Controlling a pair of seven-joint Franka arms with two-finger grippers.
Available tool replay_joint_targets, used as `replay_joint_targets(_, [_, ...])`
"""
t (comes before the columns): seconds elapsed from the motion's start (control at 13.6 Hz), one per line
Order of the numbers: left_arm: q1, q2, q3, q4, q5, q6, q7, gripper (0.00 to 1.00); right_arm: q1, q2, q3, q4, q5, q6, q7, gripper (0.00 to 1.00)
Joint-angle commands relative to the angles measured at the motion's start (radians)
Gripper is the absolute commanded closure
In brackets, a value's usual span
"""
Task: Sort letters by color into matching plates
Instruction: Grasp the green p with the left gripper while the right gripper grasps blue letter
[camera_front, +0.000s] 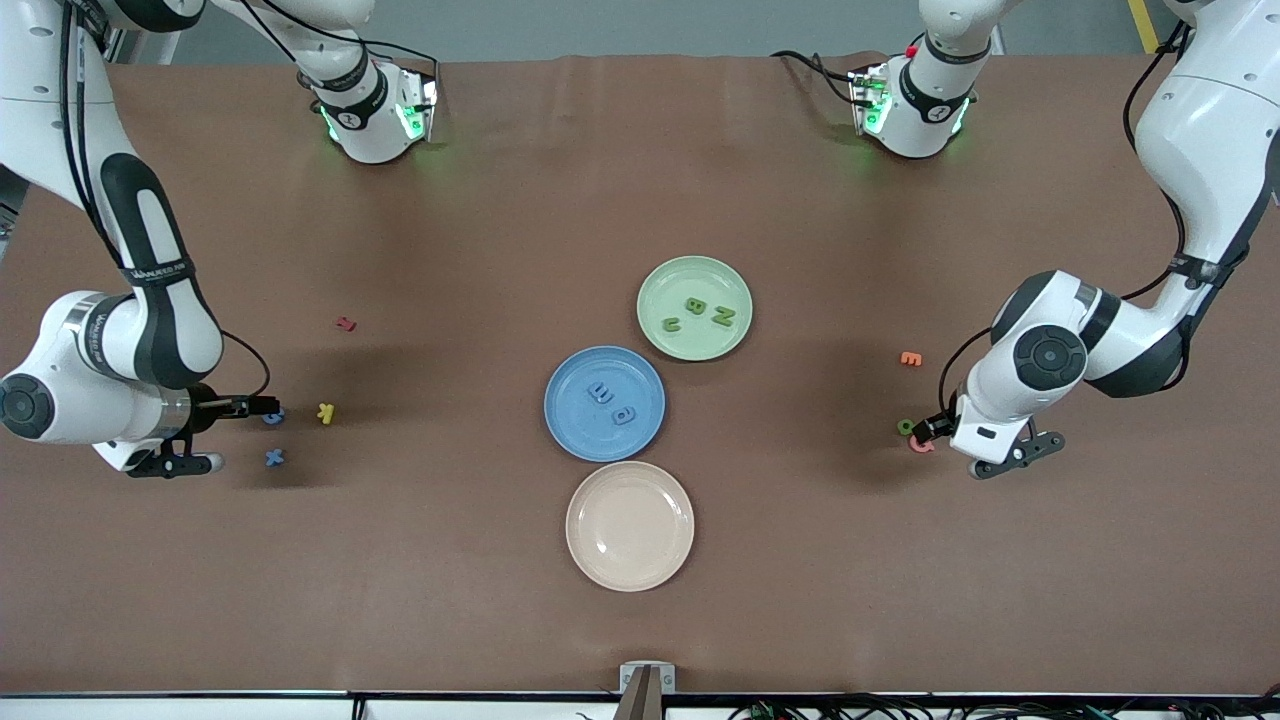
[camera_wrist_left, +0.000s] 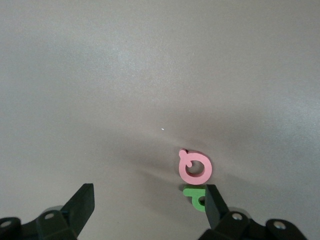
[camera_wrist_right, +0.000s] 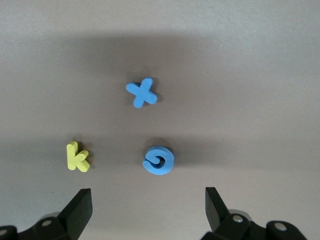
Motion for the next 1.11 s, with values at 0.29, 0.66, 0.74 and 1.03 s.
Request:
replay_joint_targets(0.29, [-0.003,0.02,-0.004,0.011,0.021,-0.017,0.005,0.1,-0.005,-0.001,0.002,0.025,-0.069,-0.045,0.011,0.0])
replay_joint_targets(0.66, [-0.003,0.021,-0.002,0.011,0.02,-0.015,0.003,0.27,-0.038,-0.08,0.008,-0.147,-0.034,0.146,0.005,0.0])
replay_joint_targets(0.74, [-0.003,0.021,-0.002,0.011,0.018,-0.015,0.003,0.31,-0.041,-0.091,0.008,-0.167,-0.034,0.171,0.006,0.0])
replay_joint_targets(1.03, [-0.008,0.03,-0.002,0.011,0.016,-0.009,-0.004,0.41,-0.044,-0.099,0.006,-0.251,-0.034,0.316,0.007,0.03])
